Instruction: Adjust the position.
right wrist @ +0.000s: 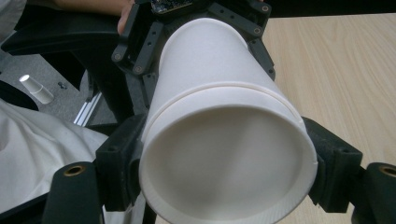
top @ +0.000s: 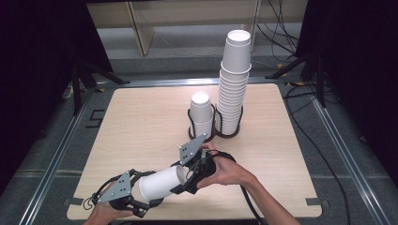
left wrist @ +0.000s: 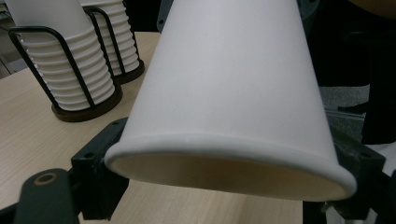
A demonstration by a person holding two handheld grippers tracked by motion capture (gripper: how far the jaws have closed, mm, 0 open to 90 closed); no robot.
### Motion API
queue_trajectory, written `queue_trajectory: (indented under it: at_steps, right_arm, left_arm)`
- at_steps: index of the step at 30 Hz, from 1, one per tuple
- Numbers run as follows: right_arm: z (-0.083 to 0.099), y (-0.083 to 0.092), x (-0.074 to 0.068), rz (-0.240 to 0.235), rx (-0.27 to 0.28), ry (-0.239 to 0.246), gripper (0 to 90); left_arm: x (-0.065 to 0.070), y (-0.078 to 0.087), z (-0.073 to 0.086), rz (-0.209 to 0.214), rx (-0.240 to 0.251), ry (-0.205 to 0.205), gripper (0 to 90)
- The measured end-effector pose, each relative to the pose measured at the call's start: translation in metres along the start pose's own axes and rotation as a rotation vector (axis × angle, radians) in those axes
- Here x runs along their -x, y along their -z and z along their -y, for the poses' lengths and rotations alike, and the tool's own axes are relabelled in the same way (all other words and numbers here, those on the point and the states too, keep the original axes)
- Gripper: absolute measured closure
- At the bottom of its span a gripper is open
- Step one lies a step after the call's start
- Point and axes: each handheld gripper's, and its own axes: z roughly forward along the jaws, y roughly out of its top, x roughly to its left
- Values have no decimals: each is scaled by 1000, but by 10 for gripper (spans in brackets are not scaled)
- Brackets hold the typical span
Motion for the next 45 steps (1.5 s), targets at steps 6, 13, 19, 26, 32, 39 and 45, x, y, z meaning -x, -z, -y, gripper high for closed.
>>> queue_trajectory:
  at_steps: [6, 13, 19, 26, 32, 39, 45]
  right_arm:
    - [3, -3, 3, -16, -2, -22, 250]
    - [2, 2, -1, 44, -38, -30, 175]
    - [-3, 1, -8, 117, -112, 19, 175]
    - [-13, -10, -18, 175, -221, 115, 176]
    - [-19, -21, -20, 191, -285, 166, 181]
    - [-22, -30, -19, 175, -338, 199, 197]
    - [-21, -38, -20, 152, -383, 200, 219]
  left_arm:
    - [1, -1, 0, -5, -17, -1, 173]
    - [0, 0, -3, -17, -101, -16, 176]
    - [0, -4, -4, -39, -185, -32, 175]
    - [0, -4, -9, -42, -251, -56, 174]
    - [4, -5, -13, -31, -236, -67, 174]
    - [6, -5, -15, -19, -232, -82, 173]
    - [7, -5, -16, -10, -219, -82, 171]
